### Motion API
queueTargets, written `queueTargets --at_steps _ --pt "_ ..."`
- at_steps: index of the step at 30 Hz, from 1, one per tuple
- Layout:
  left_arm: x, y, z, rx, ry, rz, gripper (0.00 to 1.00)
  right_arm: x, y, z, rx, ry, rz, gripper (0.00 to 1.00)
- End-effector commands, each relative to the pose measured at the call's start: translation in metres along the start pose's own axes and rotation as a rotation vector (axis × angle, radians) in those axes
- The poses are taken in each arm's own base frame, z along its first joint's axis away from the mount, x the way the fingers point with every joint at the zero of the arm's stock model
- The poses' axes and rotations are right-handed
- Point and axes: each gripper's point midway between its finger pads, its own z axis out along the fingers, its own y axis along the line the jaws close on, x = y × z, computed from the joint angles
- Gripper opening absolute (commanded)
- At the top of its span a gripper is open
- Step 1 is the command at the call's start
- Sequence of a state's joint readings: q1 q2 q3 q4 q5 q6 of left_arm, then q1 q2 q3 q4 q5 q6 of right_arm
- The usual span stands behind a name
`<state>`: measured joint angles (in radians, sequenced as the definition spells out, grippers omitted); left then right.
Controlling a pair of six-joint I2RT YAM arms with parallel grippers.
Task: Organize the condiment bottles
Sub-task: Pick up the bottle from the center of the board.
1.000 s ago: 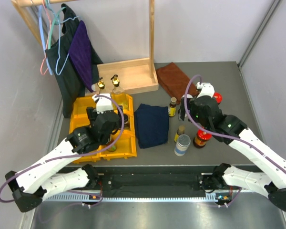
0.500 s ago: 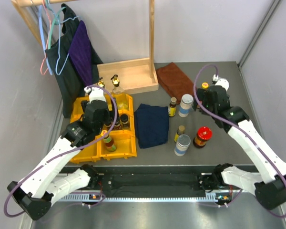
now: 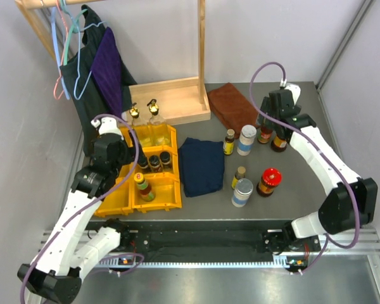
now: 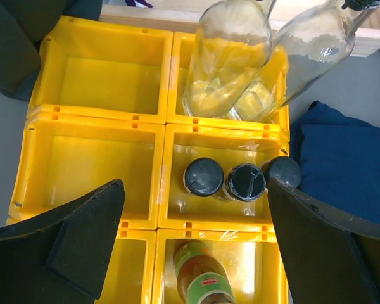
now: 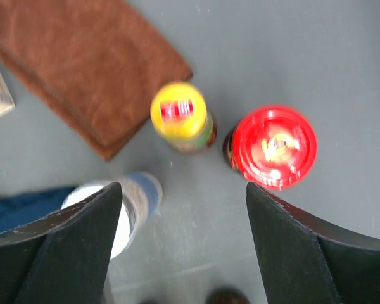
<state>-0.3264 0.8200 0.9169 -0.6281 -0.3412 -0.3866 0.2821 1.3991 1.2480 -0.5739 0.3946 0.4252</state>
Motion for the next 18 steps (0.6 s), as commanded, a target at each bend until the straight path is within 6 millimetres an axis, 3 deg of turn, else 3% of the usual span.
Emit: queueTargets --at_steps 1,6,18 --pt "-0.012 -0.003 -0.006 0.048 -0.062 -0.017 0.99 -0.051 0.005 0.010 0.011 -0.117 0.028 0.77" --pt "-0.019 0.002 -0.011 0.032 -0.098 -0.034 0.99 -0.049 0.011 0.034 0.017 -0.082 0.001 0.71" --pt "-0.017 0.005 -0.019 0.035 -0.104 -0.047 0.99 -0.044 0.011 0.054 0.052 -0.028 -0.011 0.59"
